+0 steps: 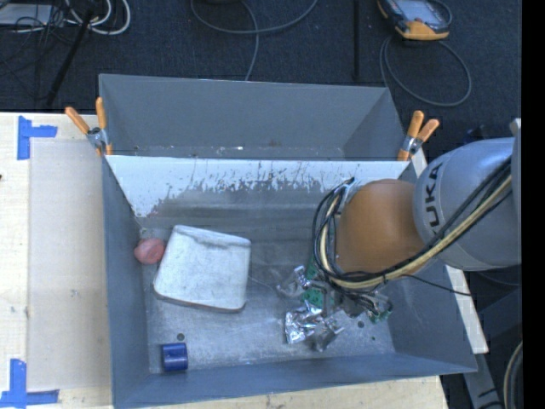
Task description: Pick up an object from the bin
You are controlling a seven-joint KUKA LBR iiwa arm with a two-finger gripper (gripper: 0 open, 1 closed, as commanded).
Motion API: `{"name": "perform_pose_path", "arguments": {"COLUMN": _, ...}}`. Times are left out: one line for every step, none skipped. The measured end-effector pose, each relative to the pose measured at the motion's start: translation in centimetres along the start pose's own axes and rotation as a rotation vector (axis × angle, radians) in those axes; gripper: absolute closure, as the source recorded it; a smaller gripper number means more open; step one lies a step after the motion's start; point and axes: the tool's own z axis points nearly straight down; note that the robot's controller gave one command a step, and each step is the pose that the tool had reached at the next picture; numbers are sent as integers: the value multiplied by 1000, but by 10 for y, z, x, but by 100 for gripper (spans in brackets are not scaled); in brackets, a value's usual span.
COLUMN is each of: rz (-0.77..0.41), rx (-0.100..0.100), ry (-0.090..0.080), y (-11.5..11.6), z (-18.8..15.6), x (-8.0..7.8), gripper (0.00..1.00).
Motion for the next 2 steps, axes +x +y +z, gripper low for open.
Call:
{"name": "perform_pose_path", "arguments": {"rz": -1, "rx": 5, "ry": -10, "y": -1, "z": -4, "x": -3, "gripper": 100}}
{"name": "perform_pose_path", "arguments": {"rz": 9, "rx": 5, "ry": -4, "y": -3, "z": -127, "x": -22, "gripper": 100}}
